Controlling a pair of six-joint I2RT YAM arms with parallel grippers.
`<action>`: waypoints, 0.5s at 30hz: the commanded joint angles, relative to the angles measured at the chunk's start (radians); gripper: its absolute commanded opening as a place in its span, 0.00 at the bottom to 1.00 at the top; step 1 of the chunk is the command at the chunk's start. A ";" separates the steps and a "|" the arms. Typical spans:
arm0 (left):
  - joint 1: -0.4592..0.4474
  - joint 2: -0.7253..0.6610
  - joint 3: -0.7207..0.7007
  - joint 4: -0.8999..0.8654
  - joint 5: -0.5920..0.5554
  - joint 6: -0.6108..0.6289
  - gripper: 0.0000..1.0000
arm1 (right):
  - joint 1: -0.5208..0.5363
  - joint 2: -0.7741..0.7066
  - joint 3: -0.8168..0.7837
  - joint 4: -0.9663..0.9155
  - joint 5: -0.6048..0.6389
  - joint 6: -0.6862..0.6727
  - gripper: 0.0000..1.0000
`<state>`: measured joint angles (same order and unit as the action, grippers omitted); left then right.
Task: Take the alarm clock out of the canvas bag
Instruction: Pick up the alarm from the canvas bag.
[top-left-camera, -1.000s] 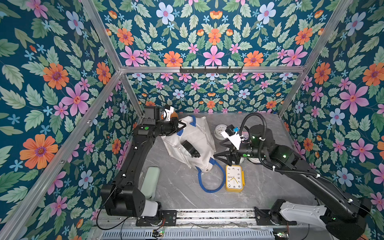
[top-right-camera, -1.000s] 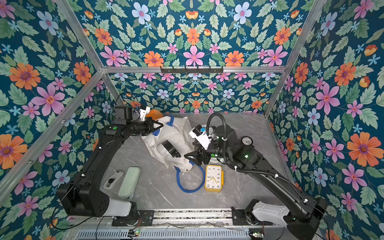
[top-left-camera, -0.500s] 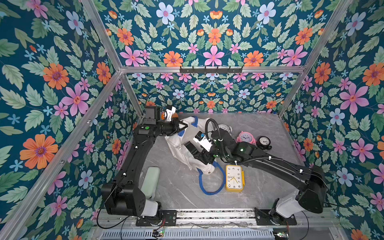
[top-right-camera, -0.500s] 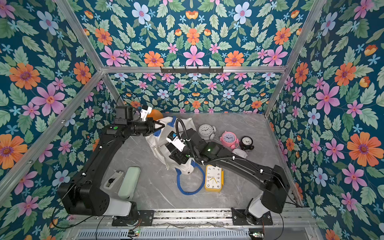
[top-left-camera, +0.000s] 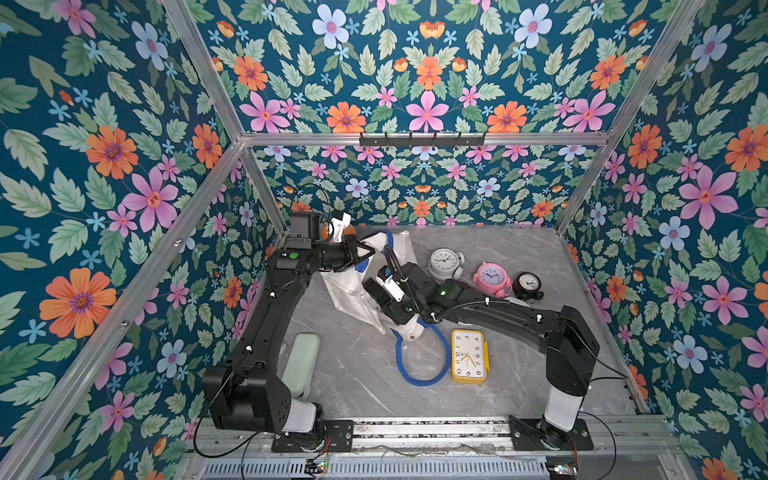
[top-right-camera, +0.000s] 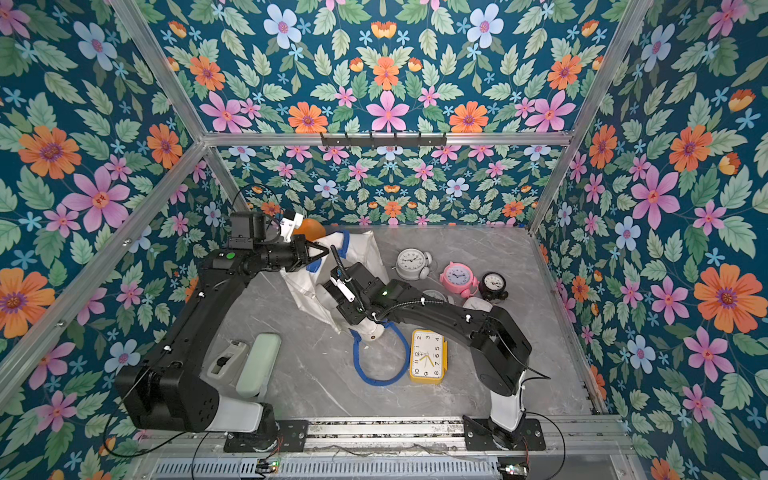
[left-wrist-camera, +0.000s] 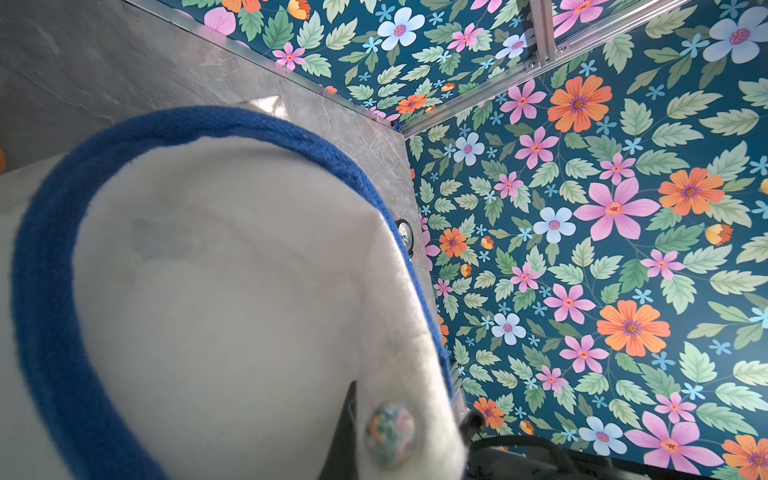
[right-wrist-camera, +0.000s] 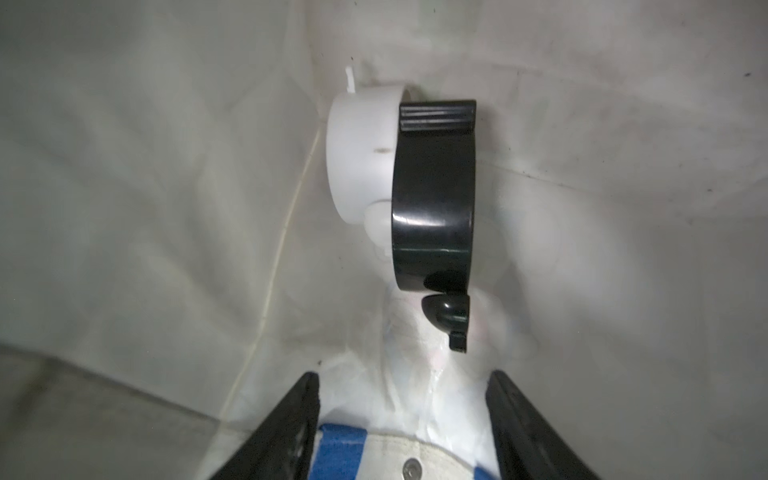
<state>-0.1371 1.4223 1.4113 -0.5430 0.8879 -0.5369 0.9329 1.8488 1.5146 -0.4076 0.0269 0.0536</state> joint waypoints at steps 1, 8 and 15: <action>0.001 -0.007 0.010 0.075 0.041 -0.016 0.00 | -0.001 0.011 0.001 -0.006 0.046 0.021 0.59; 0.001 0.001 0.010 0.066 -0.095 -0.081 0.00 | -0.032 -0.101 -0.104 0.065 -0.078 -0.032 0.48; -0.013 -0.002 -0.019 0.155 -0.133 -0.199 0.00 | -0.031 -0.233 -0.267 0.226 -0.230 -0.100 0.47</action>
<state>-0.1440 1.4235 1.3930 -0.5014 0.7631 -0.6678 0.9012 1.6436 1.2827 -0.2867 -0.1204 -0.0048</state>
